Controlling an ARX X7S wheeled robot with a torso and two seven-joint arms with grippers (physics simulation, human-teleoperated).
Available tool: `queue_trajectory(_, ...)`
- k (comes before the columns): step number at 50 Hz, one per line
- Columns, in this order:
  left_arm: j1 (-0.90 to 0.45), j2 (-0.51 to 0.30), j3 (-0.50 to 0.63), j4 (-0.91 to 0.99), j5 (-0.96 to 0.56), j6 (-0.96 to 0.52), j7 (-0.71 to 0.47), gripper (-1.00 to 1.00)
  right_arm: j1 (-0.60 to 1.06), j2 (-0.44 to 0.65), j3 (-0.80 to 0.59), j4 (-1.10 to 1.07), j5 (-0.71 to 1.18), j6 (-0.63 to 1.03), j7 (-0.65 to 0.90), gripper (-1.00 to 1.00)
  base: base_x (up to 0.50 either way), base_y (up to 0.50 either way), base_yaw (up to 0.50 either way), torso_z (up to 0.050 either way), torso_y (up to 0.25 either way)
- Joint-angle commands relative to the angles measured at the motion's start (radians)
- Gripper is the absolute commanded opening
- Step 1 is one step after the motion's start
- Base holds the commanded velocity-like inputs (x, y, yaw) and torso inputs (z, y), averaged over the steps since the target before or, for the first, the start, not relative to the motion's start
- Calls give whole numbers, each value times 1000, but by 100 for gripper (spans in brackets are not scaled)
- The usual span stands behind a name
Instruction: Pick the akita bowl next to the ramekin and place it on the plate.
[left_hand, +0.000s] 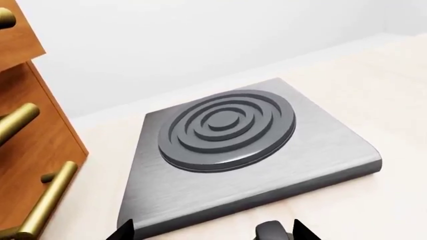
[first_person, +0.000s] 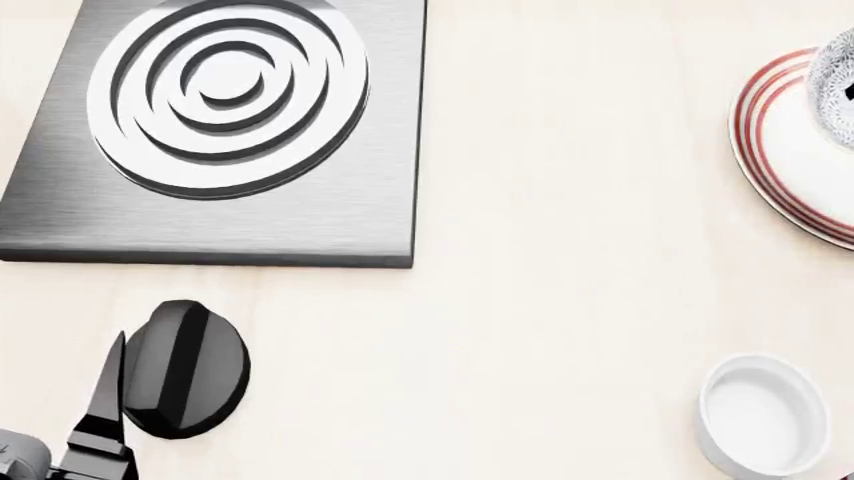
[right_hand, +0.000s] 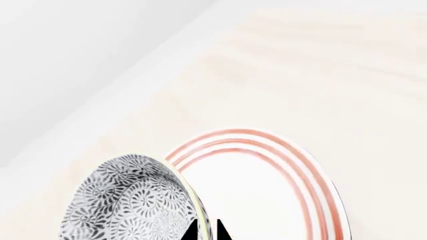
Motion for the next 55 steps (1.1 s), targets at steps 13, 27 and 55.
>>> queue_trajectory(13,9,19,-20,-2,18,5,25,100,15,-49,71,70,-13,-47,-46,-100,0,0,0,0,1)
queue_trajectory(27,15,18,-17,-8,22,13,25,100,29,-64,65,128,-28,-73,-76,-100,0,0,0,1,1)
queue_trajectory(55,6,17,-12,-12,19,11,22,100,71,-85,59,258,-55,-125,-136,-100,0,0,0,0,0)
